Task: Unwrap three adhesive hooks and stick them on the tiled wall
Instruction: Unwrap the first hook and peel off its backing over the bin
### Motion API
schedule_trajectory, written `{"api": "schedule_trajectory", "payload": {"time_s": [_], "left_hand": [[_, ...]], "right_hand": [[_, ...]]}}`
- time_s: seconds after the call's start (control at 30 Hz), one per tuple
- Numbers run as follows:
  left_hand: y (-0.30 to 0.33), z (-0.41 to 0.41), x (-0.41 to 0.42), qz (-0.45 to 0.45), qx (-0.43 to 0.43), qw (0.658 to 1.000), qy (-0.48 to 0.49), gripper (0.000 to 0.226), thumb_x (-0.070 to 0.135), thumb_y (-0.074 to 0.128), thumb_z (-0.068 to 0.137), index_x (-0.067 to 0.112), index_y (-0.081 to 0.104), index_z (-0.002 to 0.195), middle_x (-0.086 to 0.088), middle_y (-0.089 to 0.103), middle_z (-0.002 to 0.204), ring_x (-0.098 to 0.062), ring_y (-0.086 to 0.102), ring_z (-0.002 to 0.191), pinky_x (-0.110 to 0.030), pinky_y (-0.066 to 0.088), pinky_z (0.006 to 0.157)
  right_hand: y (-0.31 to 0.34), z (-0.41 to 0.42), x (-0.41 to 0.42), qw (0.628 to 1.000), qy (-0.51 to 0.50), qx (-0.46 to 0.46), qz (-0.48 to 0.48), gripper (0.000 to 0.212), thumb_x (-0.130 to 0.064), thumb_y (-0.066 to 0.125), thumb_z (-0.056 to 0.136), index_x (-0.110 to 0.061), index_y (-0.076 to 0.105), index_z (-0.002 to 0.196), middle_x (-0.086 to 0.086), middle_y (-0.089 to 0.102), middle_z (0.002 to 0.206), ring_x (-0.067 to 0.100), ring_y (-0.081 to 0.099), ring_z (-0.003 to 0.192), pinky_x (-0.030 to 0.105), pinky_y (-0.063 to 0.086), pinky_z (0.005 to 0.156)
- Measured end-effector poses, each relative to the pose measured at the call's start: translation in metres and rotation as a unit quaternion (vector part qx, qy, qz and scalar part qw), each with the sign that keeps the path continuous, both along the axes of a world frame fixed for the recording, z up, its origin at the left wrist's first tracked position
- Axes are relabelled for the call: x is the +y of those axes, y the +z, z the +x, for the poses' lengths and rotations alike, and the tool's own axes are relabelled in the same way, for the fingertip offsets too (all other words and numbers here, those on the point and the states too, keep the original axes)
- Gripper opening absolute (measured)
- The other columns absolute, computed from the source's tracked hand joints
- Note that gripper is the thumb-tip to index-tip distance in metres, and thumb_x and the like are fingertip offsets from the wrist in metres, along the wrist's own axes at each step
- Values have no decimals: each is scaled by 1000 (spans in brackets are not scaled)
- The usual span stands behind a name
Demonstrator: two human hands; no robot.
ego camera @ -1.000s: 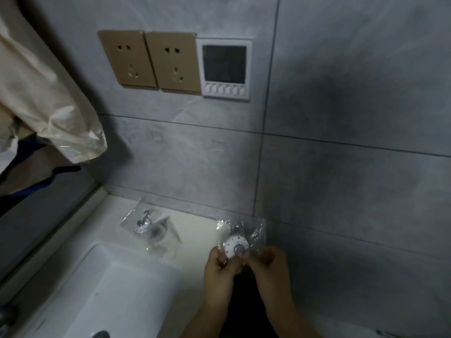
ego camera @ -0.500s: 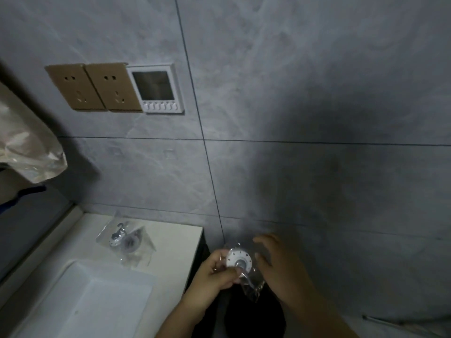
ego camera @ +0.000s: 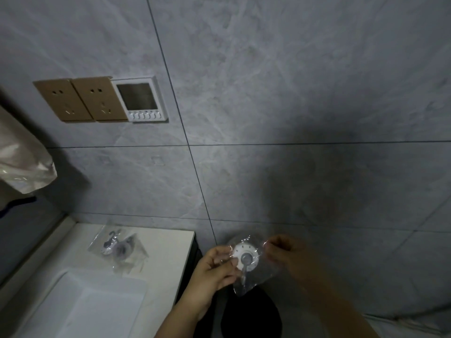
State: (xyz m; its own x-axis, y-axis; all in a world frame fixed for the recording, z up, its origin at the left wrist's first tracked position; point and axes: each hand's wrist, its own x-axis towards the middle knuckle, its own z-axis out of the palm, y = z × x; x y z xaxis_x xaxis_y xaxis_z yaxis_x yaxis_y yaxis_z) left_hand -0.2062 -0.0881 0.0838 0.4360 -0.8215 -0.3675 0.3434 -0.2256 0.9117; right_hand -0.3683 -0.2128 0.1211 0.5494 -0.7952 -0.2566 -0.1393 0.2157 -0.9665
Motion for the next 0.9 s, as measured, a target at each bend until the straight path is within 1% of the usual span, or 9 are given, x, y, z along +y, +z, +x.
{"api": "schedule_trajectory", "payload": {"time_s": [0.1,0.2,0.3,0.4,0.53,0.63,0.73,0.83,0.9], "left_hand": [[1,-4,-2,-2,5,1000,9,19,6,69,82,11,67,100,-8,74,91,-18,71,74,-28,57,69],[0,-5,-2,0,1,1000,16,14,5,66,84,12,69,96,-6,75,89,-20,71,75,-25,56,66],[-2,-6,-4,-1,-1,1000,17,14,4,65,85,11,70,96,-10,74,96,-23,71,81,-30,56,70],[-3,-6,-7,1,-5,1000,11,14,4,64,86,9,69,98,-13,73,100,-25,70,87,-29,57,71],[-2,-6,-10,-9,-28,1000,2,16,7,62,88,15,73,97,-13,74,104,-24,71,92,-36,57,86],[-1,-9,-14,-23,-40,999,1,19,9,60,90,18,74,100,-11,75,103,-23,72,94,-30,58,80],[-1,-11,-17,-29,-34,998,-32,24,12,60,90,18,70,111,-10,74,110,-24,70,102,-30,55,83],[-3,-9,-18,-32,-14,998,-61,40,7,65,86,17,61,124,-7,71,118,-24,66,112,-35,51,96],[-5,-9,-18,-26,-10,998,-53,44,3,67,83,14,59,125,-9,71,117,-25,65,112,-34,50,97]], "right_hand": [[-3,-3,-4,996,-17,-39,75,23,-2,51,92,-11,69,82,0,68,60,9,61,51,20,51,49],[-9,-6,-6,998,-7,0,57,17,4,54,88,-7,67,90,6,67,70,15,63,55,26,53,53],[-16,-7,-3,999,-4,24,44,16,5,63,81,-8,68,88,4,68,70,12,62,51,23,52,49],[-21,-4,-1,999,24,39,25,19,5,67,79,-13,68,84,6,69,78,16,62,57,25,52,53],[-29,-2,-3,998,29,42,20,23,1,69,79,-21,72,76,0,73,76,13,66,59,24,52,55],[-32,-4,-3,998,54,37,20,25,-1,73,75,-26,75,73,-3,76,74,8,70,64,19,53,57],[-35,-4,-5,997,53,51,9,29,-1,77,70,-30,75,69,-4,75,69,8,70,64,19,53,57],[-37,-5,-9,998,17,63,-2,25,-4,77,71,-28,75,64,-4,73,64,8,68,59,21,53,55],[-38,-7,-12,997,-2,68,-21,18,-12,77,73,-28,75,67,-6,74,64,5,67,60,20,51,55]]}}
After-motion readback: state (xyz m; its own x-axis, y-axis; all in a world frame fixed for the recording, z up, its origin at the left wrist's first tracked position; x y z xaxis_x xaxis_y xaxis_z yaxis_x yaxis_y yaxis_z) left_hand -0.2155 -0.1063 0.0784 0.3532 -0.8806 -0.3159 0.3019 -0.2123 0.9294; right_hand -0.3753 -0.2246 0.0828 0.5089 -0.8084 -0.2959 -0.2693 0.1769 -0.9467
